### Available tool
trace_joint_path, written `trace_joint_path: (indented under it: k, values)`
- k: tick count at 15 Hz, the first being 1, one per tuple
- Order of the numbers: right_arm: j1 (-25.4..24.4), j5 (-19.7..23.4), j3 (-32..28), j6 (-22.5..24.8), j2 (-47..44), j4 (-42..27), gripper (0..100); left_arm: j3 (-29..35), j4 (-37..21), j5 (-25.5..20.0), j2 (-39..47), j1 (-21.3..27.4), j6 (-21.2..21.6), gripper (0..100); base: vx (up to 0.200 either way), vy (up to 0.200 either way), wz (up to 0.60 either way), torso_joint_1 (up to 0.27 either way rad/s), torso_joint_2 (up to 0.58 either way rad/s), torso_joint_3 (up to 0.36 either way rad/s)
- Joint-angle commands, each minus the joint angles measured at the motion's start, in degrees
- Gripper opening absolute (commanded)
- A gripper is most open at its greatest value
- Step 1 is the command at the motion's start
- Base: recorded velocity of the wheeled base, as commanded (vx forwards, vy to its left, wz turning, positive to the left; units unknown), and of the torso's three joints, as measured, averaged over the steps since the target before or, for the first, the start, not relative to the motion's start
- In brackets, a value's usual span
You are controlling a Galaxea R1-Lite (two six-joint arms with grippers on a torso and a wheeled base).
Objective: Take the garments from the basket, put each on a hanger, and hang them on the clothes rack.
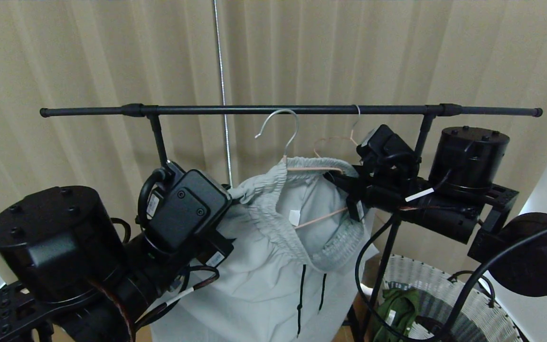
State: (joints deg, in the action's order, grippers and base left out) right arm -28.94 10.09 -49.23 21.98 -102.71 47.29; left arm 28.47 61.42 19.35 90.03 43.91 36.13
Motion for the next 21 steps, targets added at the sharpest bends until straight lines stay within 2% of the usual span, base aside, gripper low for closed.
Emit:
trace_joint_path:
  k: [1,2,5,7,10,12,15,18,21]
  values:
    - [0.02,-0.07,0.01,-0.01,0.31,0.09,0,-0.60,0.28,0.08,-0.38,-0.05,-0.27,0,0.000,0.000,0.00,0.000,0.00,0.000]
    - [0.02,-0.07,0.01,-0.01,0.31,0.09,0,-0.60,0.28,0.08,-0.38,-0.05,-0.27,100,0.000,0.000,0.00,0.000,0.00,0.000]
    - [0.82,-3.06,0.01,-0.09,1.72,0.09,0,-2.10,0.28,-5.90,-3.46,-0.67,-5.28,100,0.000,0.000,0.00,0.000,0.00,0.000]
    - [2.75,-3.50,0.18,-0.09,2.51,0.09,0,-4.30,0.37,-7.48,-6.18,-3.13,-5.99,100,0.000,0.000,0.00,0.000,0.00,0.000]
    - [5.74,-4.12,0.45,-0.18,4.00,0.17,0,-7.28,0.37,-10.29,-9.78,-7.52,-7.48,100,0.000,0.000,0.00,0.000,0.00,0.000]
    - [7.58,-4.82,0.45,-0.18,5.24,0.17,0,-8.51,0.28,-11.79,-11.10,-10.07,-9.94,100,0.000,0.000,0.00,0.000,0.00,0.000]
    - [8.20,-4.82,1.24,-0.27,8.93,0.17,0,-11.85,0.20,-15.74,-10.57,-17.72,-13.37,100,0.000,0.000,0.00,0.000,0.00,0.000]
    - [8.20,-4.64,1.59,-0.36,9.98,0.17,0,-14.40,-0.07,-22.69,-10.57,-22.73,-13.37,100,0.000,0.000,0.00,0.000,0.00,0.000]
    - [8.20,-4.56,2.56,-0.53,10.60,0.35,0,-14.67,-0.16,-28.40,-9.70,-23.43,-13.46,100,0.000,0.000,0.00,0.000,0.00,0.000]
